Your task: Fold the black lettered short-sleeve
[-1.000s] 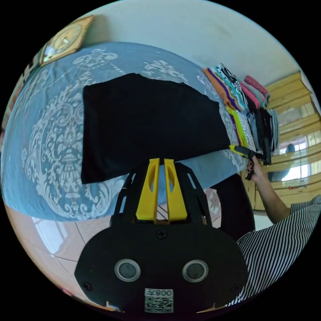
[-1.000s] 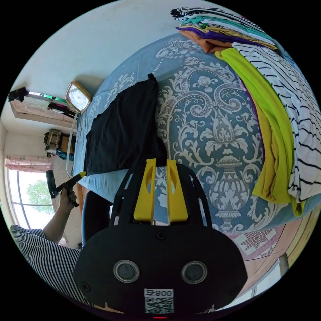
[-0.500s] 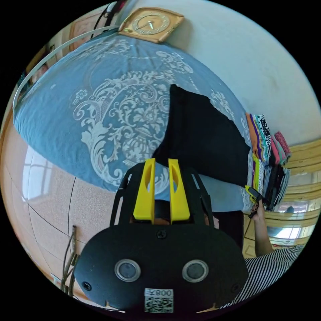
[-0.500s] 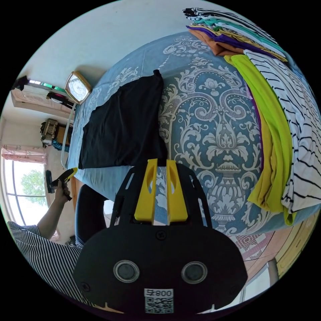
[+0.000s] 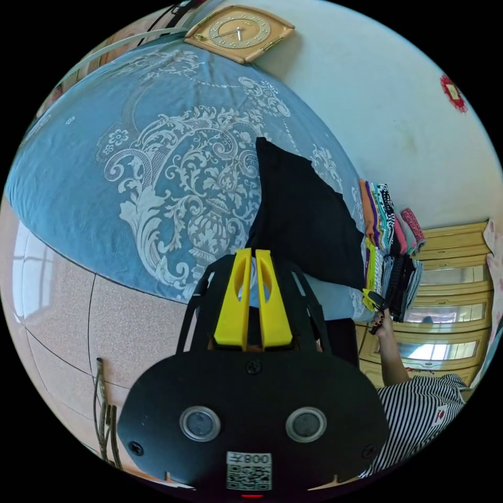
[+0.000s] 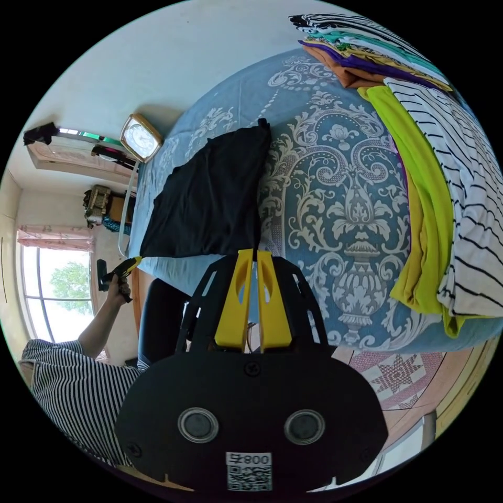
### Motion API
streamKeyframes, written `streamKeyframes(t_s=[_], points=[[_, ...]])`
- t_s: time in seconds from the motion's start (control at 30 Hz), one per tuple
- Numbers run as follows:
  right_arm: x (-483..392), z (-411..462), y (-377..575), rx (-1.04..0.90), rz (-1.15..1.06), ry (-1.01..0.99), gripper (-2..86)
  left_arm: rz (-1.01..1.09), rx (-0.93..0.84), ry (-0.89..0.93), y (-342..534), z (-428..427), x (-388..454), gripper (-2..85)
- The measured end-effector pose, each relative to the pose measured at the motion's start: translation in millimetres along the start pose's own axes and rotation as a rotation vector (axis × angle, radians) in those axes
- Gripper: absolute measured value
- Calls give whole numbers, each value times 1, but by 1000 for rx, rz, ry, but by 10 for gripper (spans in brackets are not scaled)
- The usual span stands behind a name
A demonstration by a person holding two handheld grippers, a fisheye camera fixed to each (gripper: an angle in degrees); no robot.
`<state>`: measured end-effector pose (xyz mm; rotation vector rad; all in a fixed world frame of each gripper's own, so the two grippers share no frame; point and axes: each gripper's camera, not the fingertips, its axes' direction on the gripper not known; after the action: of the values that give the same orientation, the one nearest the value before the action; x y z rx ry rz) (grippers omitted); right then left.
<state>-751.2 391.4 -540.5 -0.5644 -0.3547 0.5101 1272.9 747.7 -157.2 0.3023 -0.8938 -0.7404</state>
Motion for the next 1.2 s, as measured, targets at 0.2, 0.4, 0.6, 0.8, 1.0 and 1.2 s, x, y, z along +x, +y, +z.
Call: streamKeyframes(t_s=[0.2, 0.4, 0.6, 0.8, 1.0, 1.2], points=[[-3, 2, 54, -70, -25, -16, 8, 34, -20, -32, 1, -53, 43, 13], [12, 21, 104, -85, 48, -61, 8, 3, -70, -94, 8, -77, 89, 10], [17, 23, 115, -38, 65, -98, 8, 66, 6, -141, 6, -124, 186, 15], [17, 15, 119, 20, 66, -180, 9, 547, -94, 42, 3, -95, 434, 46], [12, 8, 116, 62, 46, -249, 10, 1085, -261, 17, 46, -18, 709, 77], [6, 8, 104, 68, 10, -307, 10, 1386, -251, -268, 91, 18, 859, 77]])
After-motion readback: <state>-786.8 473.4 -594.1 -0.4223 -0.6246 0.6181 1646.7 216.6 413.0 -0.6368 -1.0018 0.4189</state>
